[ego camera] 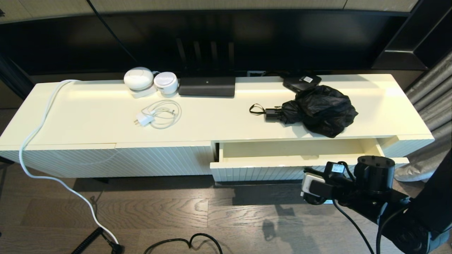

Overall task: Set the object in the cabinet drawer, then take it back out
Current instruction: Close the drawer

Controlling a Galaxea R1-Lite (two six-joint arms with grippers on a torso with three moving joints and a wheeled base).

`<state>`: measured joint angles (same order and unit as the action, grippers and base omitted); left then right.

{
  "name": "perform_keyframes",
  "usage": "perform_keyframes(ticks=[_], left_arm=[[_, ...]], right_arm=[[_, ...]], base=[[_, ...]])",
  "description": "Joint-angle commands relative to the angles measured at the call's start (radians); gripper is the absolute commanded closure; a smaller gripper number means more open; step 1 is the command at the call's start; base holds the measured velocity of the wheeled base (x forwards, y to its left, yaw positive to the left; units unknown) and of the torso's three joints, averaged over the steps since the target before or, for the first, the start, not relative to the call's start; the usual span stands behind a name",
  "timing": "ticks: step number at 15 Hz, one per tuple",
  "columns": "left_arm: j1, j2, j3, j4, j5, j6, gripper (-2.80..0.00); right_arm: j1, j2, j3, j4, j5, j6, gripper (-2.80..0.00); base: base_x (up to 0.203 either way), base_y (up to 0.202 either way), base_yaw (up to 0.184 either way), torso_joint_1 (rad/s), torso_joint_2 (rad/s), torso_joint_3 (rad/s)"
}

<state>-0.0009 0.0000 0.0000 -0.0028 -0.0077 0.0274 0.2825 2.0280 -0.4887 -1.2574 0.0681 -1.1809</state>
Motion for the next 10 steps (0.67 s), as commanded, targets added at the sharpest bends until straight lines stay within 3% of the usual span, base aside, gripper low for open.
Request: perform_keyframes(ticks=[1,10], left_arm=[[0.0,0.002,0.002,0.0,0.0,0.0,0.0],[0.0,0.002,0.002,0.0,0.0,0.0,0.0]], right_arm=[[-0.003,0.031,-0.037,-0.004,0.003,-0.006,0.0],[-0.019,0.067,-0.151,0.017,0.025,-0.019,0.0]], base=[[0.0,0.0,0.0,0.0,0.0,0.0],[0.0,0.0,0.0,0.0,0.0,0.0]])
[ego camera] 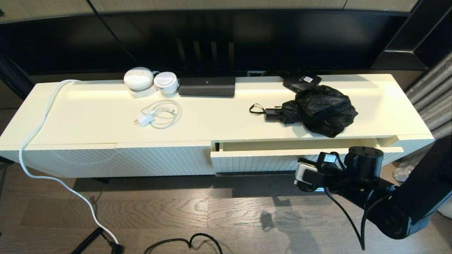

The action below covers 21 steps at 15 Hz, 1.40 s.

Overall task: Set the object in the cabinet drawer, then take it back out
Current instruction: Close the drawer

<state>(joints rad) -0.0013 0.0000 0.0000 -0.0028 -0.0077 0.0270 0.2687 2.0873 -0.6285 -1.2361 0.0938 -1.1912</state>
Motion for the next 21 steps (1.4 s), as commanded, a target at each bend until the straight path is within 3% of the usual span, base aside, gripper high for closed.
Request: perform_keyframes(ticks=[1,11,18,21], left_arm=[[0.001,0.002,0.002,0.0,0.0,0.001,0.0],[0.001,0.002,0.002,0.0,0.0,0.001,0.0],[0.001,0.002,0.002,0.0,0.0,0.001,0.0],[0.001,0.002,0.002,0.0,0.0,0.001,0.0]], right_arm=[[-0.008,0.011,-0.02,0.0,0.0,-0.013,0.0],[-0.036,0.064,-0.139,0.026,0.033,-0.02,0.0],[-0.045,0.027,-0.138,0.116,0.029,-0.049,0.0],[-0.052,-0.079,-0.062,0.177,0.026,-0.045,0.0]], base=[[0.0,0.0,0.0,0.0,0.0,0.0],[0.0,0.0,0.0,0.0,0.0,0.0],[0.0,0.0,0.0,0.0,0.0,0.0],[0.0,0.0,0.0,0.0,0.0,0.0]])
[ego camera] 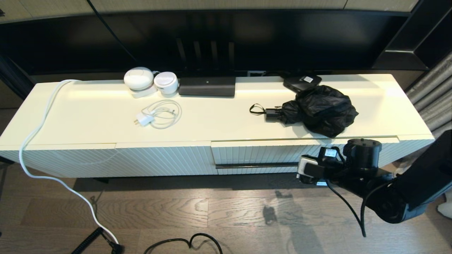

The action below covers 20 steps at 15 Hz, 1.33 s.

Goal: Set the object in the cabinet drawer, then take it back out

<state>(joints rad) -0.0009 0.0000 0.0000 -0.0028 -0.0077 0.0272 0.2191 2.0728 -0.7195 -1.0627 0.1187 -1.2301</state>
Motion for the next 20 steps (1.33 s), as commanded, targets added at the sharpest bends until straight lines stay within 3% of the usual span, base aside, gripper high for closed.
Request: perform_keyframes(ticks=[1,5,9,14,17,20], left_arm=[[0.001,0.002,0.002,0.0,0.0,0.0,0.0],[0.0,0.002,0.002,0.0,0.0,0.0,0.0],[0.001,0.002,0.002,0.0,0.0,0.0,0.0],[-0.001,0.002,0.002,0.0,0.0,0.0,0.0],[0.0,0.002,0.002,0.0,-0.001,0.0,0.0],[0.0,0.002,0.002,0.0,0.0,0.0,0.0]], right_arm=[[-0.004,-0.129,0.069,0.044,0.0,-0.006,0.0],[-0.008,-0.466,0.188,0.284,-0.017,0.056,0.0],[-0.024,-0.884,0.281,0.537,-0.066,0.258,0.0],[-0.149,-1.34,0.386,0.836,-0.134,0.54,0.0],[-0.168,-1.554,0.438,1.089,-0.175,0.665,0.0],[-0.181,-1.687,0.47,1.226,-0.189,0.77,0.0]], base=[[0.0,0.0,0.0,0.0,0.0,0.0],[0.0,0.0,0.0,0.0,0.0,0.0],[0.0,0.0,0.0,0.0,0.0,0.0],[0.0,0.0,0.0,0.0,0.0,0.0],[0.0,0.0,0.0,0.0,0.0,0.0],[0.0,0.0,0.0,0.0,0.0,0.0]])
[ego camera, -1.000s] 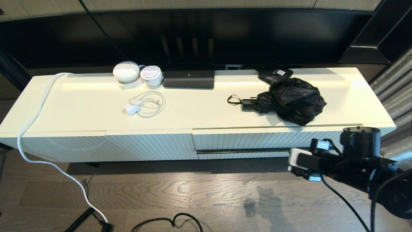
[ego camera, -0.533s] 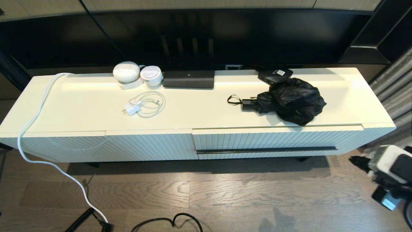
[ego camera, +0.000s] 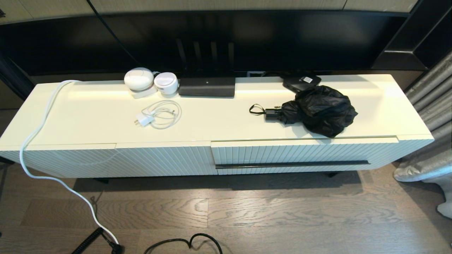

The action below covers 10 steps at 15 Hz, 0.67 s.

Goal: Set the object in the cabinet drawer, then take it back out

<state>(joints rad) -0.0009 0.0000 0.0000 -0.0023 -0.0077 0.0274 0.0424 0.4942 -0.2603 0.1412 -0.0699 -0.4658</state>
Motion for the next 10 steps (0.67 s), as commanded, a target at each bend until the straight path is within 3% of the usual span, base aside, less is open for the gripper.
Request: perform_keyframes(ticks=[1,5,10], left_arm=[[-0.001,0.002,0.002,-0.001,0.0,0.0,0.0],[0.0,0.002,0.002,-0.001,0.0,0.0,0.0],[0.0,0.002,0.002,-0.001,0.0,0.0,0.0]], right_arm=[[-0.005,-0.146,0.019,0.033,-0.004,0.024,0.0],[-0.006,-0.269,0.085,0.046,-0.059,0.198,0.0],[-0.034,-0.426,0.116,0.099,-0.038,0.226,0.0]], base=[[0.0,0.0,0.0,0.0,0.0,0.0],[0.0,0.0,0.0,0.0,0.0,0.0],[0.0,0.0,0.0,0.0,0.0,0.0]])
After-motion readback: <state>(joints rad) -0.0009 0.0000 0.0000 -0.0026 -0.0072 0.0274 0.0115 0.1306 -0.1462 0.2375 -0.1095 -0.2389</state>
